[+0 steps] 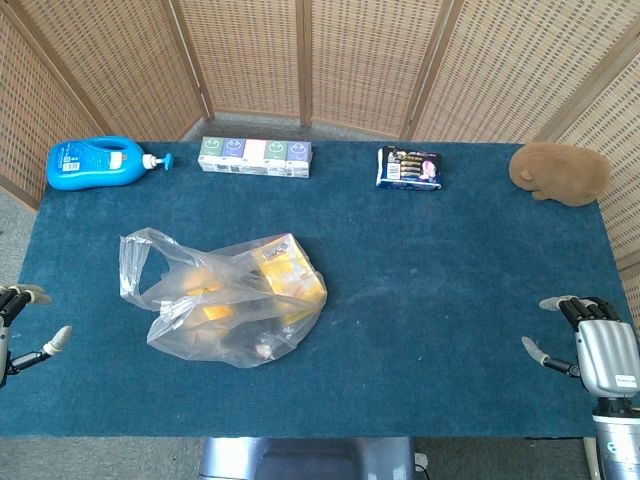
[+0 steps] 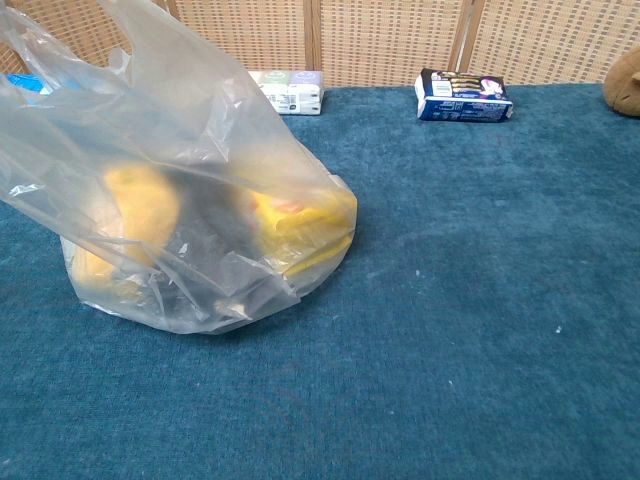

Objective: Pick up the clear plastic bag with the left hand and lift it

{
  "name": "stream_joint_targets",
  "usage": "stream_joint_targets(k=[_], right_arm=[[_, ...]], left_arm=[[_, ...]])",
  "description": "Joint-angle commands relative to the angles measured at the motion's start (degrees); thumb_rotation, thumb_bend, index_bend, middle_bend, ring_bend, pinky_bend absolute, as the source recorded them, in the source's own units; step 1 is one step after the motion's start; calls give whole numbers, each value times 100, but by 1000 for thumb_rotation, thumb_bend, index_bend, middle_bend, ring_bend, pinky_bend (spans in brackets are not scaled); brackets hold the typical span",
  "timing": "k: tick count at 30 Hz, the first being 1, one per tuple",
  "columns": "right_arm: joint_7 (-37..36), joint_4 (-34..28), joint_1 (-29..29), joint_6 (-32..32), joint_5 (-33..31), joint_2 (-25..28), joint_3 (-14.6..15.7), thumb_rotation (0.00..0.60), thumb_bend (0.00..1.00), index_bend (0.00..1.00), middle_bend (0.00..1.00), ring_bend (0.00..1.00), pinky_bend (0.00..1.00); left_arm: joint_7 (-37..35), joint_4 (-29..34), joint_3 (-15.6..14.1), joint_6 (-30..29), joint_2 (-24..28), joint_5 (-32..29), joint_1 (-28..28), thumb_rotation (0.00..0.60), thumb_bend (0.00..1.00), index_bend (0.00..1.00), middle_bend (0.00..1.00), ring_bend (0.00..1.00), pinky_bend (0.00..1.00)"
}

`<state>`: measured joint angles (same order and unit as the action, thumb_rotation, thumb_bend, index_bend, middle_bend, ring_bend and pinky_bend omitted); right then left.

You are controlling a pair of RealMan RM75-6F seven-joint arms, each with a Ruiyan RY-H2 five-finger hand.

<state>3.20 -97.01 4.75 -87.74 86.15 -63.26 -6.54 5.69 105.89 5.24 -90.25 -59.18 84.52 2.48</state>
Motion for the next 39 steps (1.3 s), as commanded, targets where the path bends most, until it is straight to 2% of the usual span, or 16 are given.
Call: stream_joint_targets(k=[1, 15, 22, 25, 28, 29, 32, 33, 39], right_arm=[[25, -3, 14, 31, -22, -1, -2, 406, 268, 367, 409, 404, 254], [-1, -13, -57, -91, 22, -44, 36, 407, 268, 367, 409, 404, 254], [3, -14, -55, -114, 53, -49, 33, 408, 268, 367, 409, 404, 253], [-15, -11, -61, -142, 75, -25, 28, 406, 268, 367, 409, 404, 253], [-64, 7, -83, -182, 83, -32, 30, 410, 268, 367, 409, 404, 253], [-72, 13, -86, -184, 84, -36, 32, 409, 268, 367, 409, 404, 253], [-99, 35, -94, -194, 93, -47, 40, 407, 268, 367, 409, 404, 253], [-109, 43, -96, -199, 95, -52, 40, 407, 268, 367, 409, 404, 254], [-134, 64, -125, -252, 95, -42, 32, 410, 268, 367, 409, 404, 254]], left_arm=[[2, -21, 8, 55, -22, -45, 28, 0, 156, 407, 361, 274, 61], [-328, 35, 13, 79, 155, 23, 46, 0, 157, 407, 362, 274, 61], [-955, 70, -20, 205, 321, 107, 79, 0, 156, 407, 361, 277, 61], [-1500, 101, -76, 447, 531, 185, 164, 0, 155, 407, 362, 280, 61], [-2455, 286, -72, 710, 874, 194, 271, 0, 149, 407, 362, 283, 67], [-2672, 310, -76, 779, 960, 202, 297, 0, 145, 407, 362, 286, 104], [-3480, 362, -81, 984, 1228, 243, 387, 0, 140, 407, 362, 295, 318], [-3739, 347, -73, 1027, 1292, 254, 415, 0, 139, 407, 362, 296, 357], [-4887, 206, -69, 1258, 1488, 252, 531, 0, 140, 363, 361, 301, 372]])
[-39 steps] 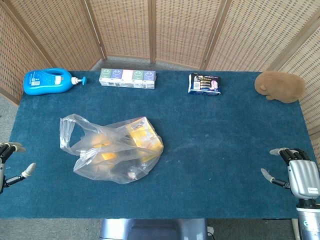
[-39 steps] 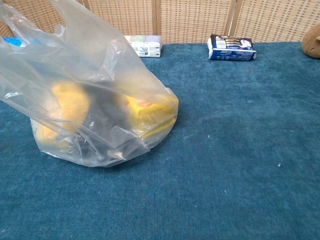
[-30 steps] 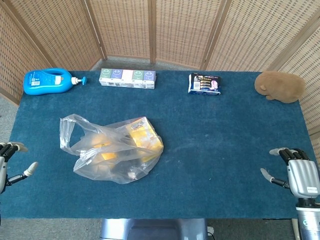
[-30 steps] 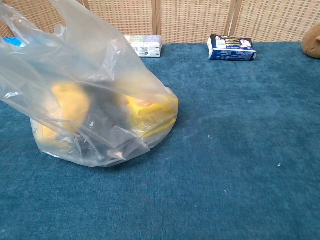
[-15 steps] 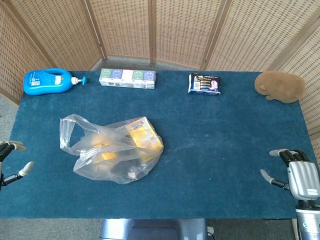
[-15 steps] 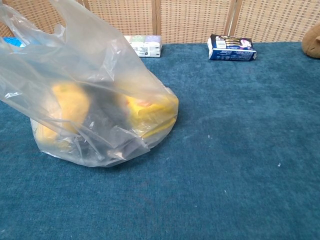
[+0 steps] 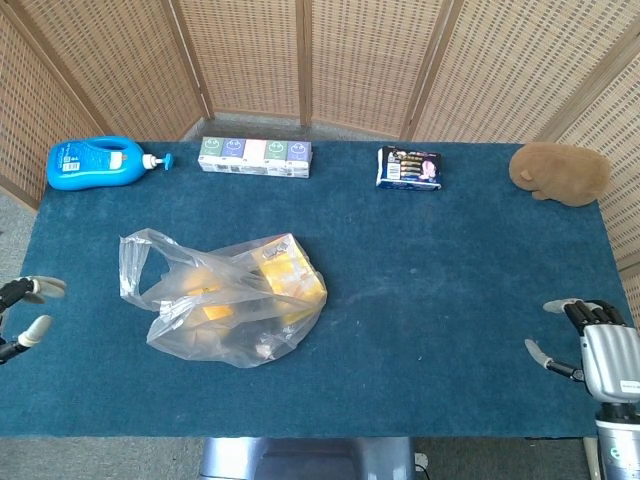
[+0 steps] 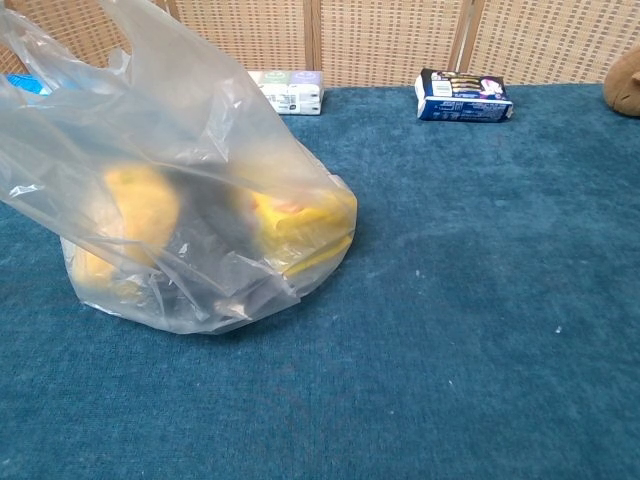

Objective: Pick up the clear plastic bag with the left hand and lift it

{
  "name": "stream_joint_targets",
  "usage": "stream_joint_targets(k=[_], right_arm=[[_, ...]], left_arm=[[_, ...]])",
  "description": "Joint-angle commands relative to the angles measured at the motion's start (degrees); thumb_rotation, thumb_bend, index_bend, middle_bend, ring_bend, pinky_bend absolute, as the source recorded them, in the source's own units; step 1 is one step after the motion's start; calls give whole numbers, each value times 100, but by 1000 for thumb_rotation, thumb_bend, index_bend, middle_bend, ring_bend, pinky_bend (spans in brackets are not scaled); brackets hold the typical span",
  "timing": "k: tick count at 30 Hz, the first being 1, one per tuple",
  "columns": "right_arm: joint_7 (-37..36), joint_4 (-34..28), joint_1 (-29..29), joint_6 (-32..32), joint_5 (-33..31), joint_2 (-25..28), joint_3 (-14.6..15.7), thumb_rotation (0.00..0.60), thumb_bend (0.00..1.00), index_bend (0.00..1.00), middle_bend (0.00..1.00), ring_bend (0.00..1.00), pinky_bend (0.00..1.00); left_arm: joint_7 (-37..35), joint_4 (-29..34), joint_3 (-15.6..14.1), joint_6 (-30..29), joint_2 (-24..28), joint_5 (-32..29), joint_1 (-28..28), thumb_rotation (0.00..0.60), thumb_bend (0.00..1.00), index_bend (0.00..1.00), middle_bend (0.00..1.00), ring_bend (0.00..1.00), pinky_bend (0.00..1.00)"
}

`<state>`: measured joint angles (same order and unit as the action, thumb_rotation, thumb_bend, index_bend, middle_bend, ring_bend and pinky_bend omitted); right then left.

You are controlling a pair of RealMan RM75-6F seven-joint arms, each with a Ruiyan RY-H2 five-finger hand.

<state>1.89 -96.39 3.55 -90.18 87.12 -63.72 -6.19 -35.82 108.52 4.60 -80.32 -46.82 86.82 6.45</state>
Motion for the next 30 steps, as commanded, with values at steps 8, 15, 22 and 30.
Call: stream_joint_targets(k=[8, 15, 22, 30], right_arm=[[8, 10, -1, 21, -42, 0, -12, 410, 267, 367, 409, 404, 253], [32, 25, 23, 74, -87, -4, -31, 407, 267, 367, 409, 404, 254], [43, 41, 32, 114, -149, -24, -43, 406, 267, 367, 409, 404, 253], [78, 41, 24, 103, -199, -22, -69, 408, 267, 367, 409, 404, 253]], left_arm=[[-2770, -376, -65, 920, 512, 46, 429, 0, 169, 350, 362, 301, 382], [-4332, -860, -156, 1294, 522, 311, 703, 0, 200, 311, 362, 301, 383], [-5332, -1167, -210, 1475, 399, 401, 906, 0, 223, 282, 362, 301, 379], [-6119, -1575, -284, 1888, 231, 484, 1269, 0, 226, 276, 357, 301, 372]])
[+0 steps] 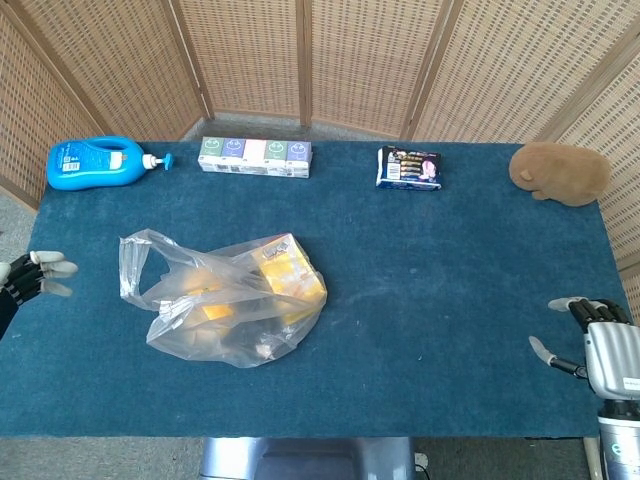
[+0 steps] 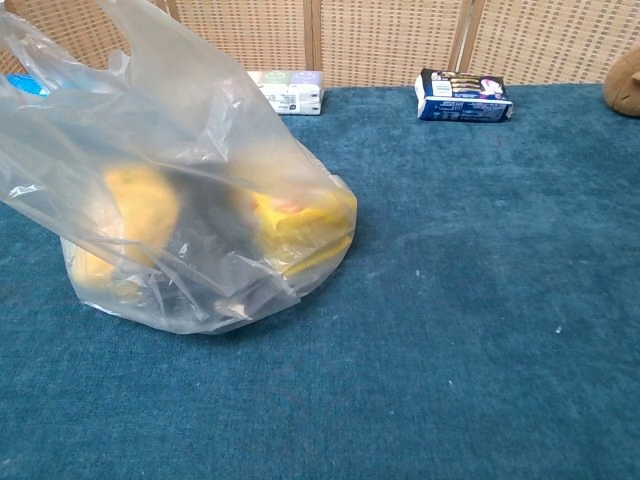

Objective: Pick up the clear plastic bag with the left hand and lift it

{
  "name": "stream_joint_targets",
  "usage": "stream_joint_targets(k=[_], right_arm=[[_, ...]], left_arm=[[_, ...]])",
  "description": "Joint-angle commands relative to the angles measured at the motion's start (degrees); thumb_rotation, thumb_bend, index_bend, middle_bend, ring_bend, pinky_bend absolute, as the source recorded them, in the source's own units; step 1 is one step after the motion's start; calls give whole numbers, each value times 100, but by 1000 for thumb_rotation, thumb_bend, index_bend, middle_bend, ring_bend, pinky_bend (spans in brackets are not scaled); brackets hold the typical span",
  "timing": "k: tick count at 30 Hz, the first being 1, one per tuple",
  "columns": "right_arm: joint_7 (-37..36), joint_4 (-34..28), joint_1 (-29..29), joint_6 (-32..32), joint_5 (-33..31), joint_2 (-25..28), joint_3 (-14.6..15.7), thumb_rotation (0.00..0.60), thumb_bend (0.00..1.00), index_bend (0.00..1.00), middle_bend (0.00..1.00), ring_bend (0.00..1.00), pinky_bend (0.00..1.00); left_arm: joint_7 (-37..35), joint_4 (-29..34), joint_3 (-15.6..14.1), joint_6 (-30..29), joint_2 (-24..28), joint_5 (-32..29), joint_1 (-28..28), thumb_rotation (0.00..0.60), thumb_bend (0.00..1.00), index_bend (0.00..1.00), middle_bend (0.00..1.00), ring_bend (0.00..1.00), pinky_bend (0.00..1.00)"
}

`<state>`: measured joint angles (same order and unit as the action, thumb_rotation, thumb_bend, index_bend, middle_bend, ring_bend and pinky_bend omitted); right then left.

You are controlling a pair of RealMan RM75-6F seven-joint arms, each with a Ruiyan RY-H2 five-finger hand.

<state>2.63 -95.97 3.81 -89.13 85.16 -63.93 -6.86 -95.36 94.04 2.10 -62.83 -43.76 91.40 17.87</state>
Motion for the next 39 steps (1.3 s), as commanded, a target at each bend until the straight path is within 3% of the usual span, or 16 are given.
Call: stream_joint_targets(k=[1, 5, 21, 39], right_arm=[[9, -3, -5, -5, -8, -3, -2, 408, 267, 367, 409, 404, 253], [46, -15, -10, -7, -31, -5, -8, 410, 267, 367, 409, 403, 254], [125, -68, -83, -103, -55, 10, -7, 407, 268, 367, 409, 403, 254], [96, -75, -166, -187, -53, 17, 6, 408, 268, 367, 409, 403, 253]], left_arm=[[-268, -179, -41, 199, -108, 9, 176, 0, 227, 276, 357, 301, 372], [-803, -340, -36, 412, -228, -23, 385, 0, 226, 276, 357, 301, 372], [-1553, -702, -202, 997, -581, 279, 1129, 0, 227, 276, 357, 301, 371], [-2515, -741, -514, 1078, -760, 634, 1854, 0, 226, 276, 357, 302, 371]])
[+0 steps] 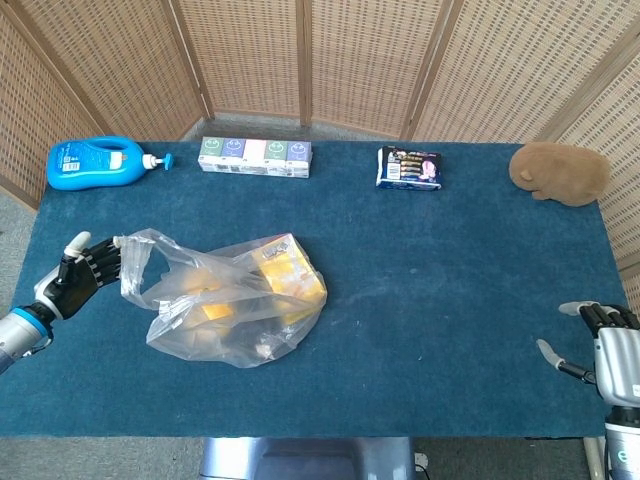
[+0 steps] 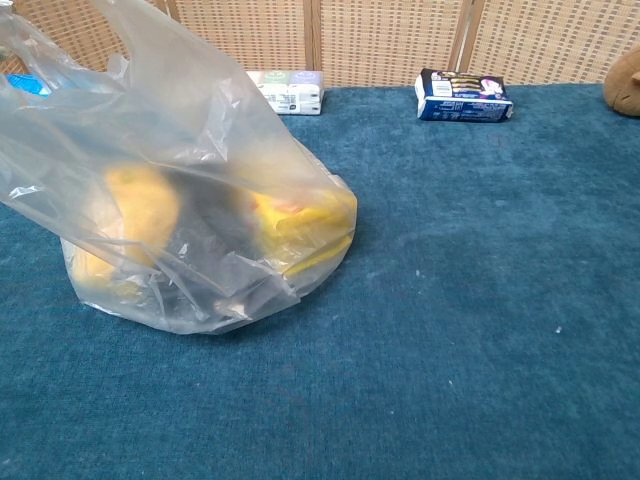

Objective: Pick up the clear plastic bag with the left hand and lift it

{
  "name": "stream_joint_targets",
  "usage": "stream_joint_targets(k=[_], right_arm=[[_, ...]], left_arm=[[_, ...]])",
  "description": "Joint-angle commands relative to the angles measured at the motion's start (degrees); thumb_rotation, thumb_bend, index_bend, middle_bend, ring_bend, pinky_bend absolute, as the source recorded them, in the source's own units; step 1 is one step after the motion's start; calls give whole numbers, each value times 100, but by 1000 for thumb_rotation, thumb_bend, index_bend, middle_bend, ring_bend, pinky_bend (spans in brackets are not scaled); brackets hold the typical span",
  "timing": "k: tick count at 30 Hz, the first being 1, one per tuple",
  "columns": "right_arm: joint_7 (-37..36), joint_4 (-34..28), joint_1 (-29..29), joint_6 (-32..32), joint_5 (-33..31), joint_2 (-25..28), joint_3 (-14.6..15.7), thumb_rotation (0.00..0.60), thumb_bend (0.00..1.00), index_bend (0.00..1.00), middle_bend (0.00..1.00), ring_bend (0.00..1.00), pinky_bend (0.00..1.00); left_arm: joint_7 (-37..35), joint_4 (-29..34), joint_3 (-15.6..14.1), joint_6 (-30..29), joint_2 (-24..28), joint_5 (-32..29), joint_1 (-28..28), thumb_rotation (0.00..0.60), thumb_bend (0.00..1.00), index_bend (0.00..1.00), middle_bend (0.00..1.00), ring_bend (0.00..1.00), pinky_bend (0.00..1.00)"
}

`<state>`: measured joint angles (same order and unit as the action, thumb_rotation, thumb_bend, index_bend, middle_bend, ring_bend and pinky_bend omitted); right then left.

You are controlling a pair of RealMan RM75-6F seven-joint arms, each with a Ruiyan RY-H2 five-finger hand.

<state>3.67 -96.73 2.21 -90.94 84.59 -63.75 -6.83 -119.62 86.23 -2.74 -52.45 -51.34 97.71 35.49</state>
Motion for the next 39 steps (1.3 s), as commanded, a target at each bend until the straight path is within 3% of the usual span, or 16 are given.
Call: stream_joint_targets(k=[1, 14, 22, 39], right_arm=[[-10, 2, -8, -8, 5, 0, 3, 409, 268, 367, 409, 403, 254], [-134, 28, -113, -150, 53, 36, 17, 404, 267, 367, 409, 403, 254], [-176, 44, -148, -193, 81, 40, 24, 408, 268, 367, 409, 402, 254], [-244, 92, -165, -176, 82, 40, 14, 406, 267, 367, 409, 402, 254]], left_arm=[[-118, 52, -36, 59, -1, -12, 117, 0, 226, 276, 357, 301, 371], [-448, 385, -74, 725, 68, 19, 969, 0, 226, 276, 353, 300, 369], [-801, 489, -198, 800, 65, 76, 1258, 0, 227, 266, 327, 278, 344], [-2227, -144, -678, -448, -199, 696, 1389, 0, 230, 266, 328, 277, 344]])
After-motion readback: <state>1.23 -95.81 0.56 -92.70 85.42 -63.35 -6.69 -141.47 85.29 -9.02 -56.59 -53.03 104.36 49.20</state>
